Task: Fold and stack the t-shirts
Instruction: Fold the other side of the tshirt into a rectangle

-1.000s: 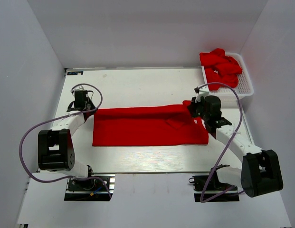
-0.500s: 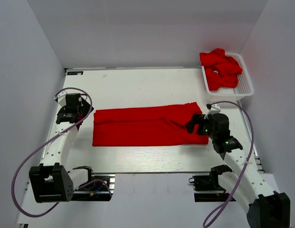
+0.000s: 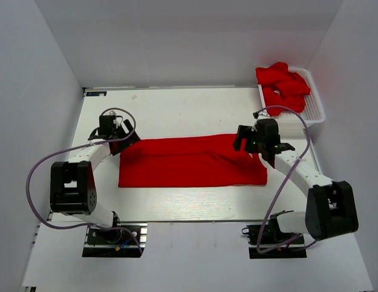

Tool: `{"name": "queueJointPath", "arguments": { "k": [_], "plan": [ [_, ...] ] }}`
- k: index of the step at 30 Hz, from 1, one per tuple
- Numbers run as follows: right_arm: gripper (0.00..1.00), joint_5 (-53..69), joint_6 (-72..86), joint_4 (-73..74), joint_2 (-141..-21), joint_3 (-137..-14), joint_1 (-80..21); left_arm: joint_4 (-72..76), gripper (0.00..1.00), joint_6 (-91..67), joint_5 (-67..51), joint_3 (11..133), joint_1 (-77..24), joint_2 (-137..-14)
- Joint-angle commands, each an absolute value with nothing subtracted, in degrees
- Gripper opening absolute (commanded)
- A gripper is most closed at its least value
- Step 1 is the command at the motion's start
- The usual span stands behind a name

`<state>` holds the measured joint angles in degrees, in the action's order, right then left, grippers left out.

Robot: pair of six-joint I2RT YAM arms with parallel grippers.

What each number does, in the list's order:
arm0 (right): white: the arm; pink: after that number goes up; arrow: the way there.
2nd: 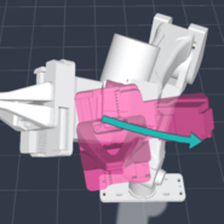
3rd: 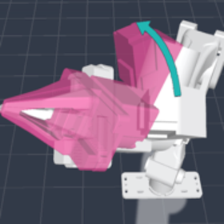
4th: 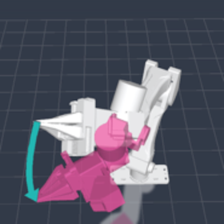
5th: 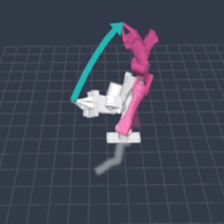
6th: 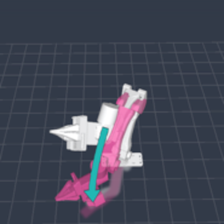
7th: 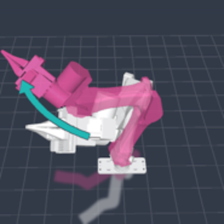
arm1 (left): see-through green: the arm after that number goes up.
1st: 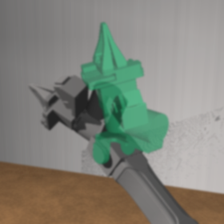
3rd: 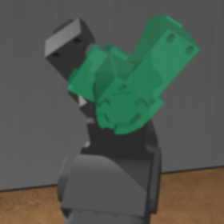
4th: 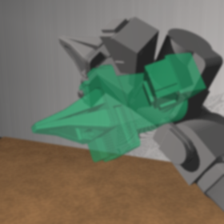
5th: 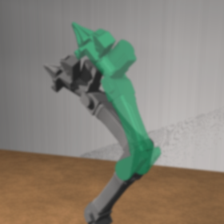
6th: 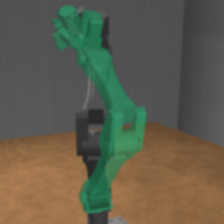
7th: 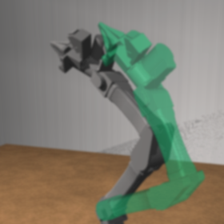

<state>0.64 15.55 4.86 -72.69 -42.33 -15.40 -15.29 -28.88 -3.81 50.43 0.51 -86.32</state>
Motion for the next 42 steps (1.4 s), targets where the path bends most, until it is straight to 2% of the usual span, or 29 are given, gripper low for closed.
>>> {"name": "queueJointPath", "arguments": {
  "k": [1, 5, 14, 18, 19, 22, 24, 27, 30, 36, 42],
  "plan": [
    [0.9, -5.36, 16.79, 7.29, -77.4, -47.8, -15.2, -9.59, 1.0, -27.07, -11.15, 52.12, -0.52, -87.27],
    [0.9, -5.54, 18.36, 9.58, -82.35, -50.18, -15.03, -9.57, 1.0, -26.46, -11.78, 52.65, -1.14, -90.17],
    [0.83, -5.1, 20.57, 10.11, -87.98, -50.8, -14.77, -11.43, 1.0, -25.93, -11.25, 53.7, -2.29, -90.36],
    [0.61, -4.31, 20.65, 10.2, -88.59, -50.54, -14.68, -12.65, 1.0, -25.93, -9.5, 54.22, -2.29, -89.82],
    [0.44, -3.96, 20.74, 10.11, -88.59, -50.45, -14.68, -12.66, 1.0, -25.93, -9.49, 54.23, -2.29, -89.13],
    [0.21, -3.78, 20.48, 10.98, -88.16, -50.54, -14.59, -13.88, 1.0, -25.4, -8.18, 54.23, -2.29, -88.59],
    [0.16, -3.95, 20.3, 11.51, -86.93, -50.62, -14.68, -13.89, 1.0, -25.4, -8.17, 54.23, -2.29, -87.98],
    [0.0, -5.01, 19.69, 12.92, -85.17, -50.45, -15.03, -13.89, 1.0, -25.4, -8.17, 54.23, -2.29, -87.36],
    [0.0, -2.82, 16.28, 12.05, -83.24, -49.31, -14.94, -13.89, 1.0, -25.4, -7.65, 54.23, -2.29, -86.84],
    [0.0, 12.99, 9.76, 8.0, -79.73, -45.97, -15.47, -14.94, 1.0, -25.4, -7.12, 54.23, -2.29, -86.31],
    [0.0, 17.3, 6.42, 11.16, -74.89, -44.12, -16.26, -15.46, 1.0, -25.4, -5.89, 54.23, -2.29, -85.78]
  ]
}}
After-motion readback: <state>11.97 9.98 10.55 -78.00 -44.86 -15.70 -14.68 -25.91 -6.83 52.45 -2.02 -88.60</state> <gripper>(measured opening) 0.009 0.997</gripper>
